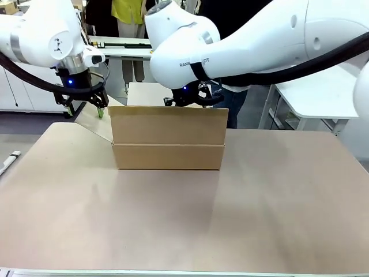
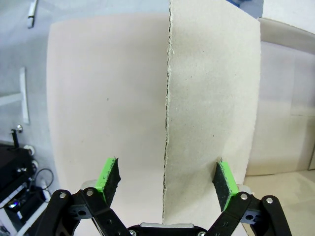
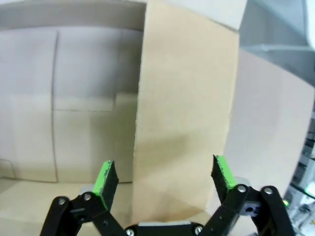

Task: Pack the gift set into the box.
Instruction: Place both hands on the side flaps of the Package Box and spread them outward.

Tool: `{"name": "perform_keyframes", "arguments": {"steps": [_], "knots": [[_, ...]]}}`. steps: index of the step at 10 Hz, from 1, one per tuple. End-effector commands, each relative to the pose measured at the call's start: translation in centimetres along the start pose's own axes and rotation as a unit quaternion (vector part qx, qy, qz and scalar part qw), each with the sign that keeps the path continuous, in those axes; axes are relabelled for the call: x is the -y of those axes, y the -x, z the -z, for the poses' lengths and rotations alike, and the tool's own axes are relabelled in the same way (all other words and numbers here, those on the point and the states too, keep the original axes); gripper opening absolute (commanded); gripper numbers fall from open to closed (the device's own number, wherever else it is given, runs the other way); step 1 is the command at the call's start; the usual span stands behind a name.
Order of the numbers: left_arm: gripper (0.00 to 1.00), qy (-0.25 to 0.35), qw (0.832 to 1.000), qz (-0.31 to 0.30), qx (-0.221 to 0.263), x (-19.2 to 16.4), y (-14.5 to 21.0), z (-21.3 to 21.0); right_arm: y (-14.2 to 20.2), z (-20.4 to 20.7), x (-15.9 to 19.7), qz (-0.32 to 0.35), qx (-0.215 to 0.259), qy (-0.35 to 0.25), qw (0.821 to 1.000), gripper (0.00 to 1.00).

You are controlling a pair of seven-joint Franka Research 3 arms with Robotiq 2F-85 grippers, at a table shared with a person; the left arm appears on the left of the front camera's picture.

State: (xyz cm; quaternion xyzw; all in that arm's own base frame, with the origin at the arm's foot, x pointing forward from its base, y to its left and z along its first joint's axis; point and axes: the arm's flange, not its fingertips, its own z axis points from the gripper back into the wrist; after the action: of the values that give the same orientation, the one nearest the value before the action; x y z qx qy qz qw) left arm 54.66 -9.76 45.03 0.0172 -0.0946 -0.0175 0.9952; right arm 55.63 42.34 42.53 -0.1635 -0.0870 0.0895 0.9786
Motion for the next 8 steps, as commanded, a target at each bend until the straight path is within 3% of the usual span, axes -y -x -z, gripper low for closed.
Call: {"name": "perform_keyframes", "arguments": {"steps": [1, 5, 8], "knots": [[1.00, -0.010, 1.000, -0.007, 0.000, 0.0, 0.1, -0.2, -1.4, 0.2, -0.2, -0.014, -0.002, 0.028, 1.000, 1.00], [1.00, -0.010, 1.000, -0.007, 0.000, 0.0, 0.1, -0.2, -1.5, 2.1, 0.3, -0.003, -0.005, 0.058, 0.998, 1.00], [1.00, -0.010, 1.000, -0.007, 0.000, 0.0, 0.1, -0.2, -1.4, 0.9, 2.8, 0.021, 0.004, 0.086, 0.996, 1.00]]}}
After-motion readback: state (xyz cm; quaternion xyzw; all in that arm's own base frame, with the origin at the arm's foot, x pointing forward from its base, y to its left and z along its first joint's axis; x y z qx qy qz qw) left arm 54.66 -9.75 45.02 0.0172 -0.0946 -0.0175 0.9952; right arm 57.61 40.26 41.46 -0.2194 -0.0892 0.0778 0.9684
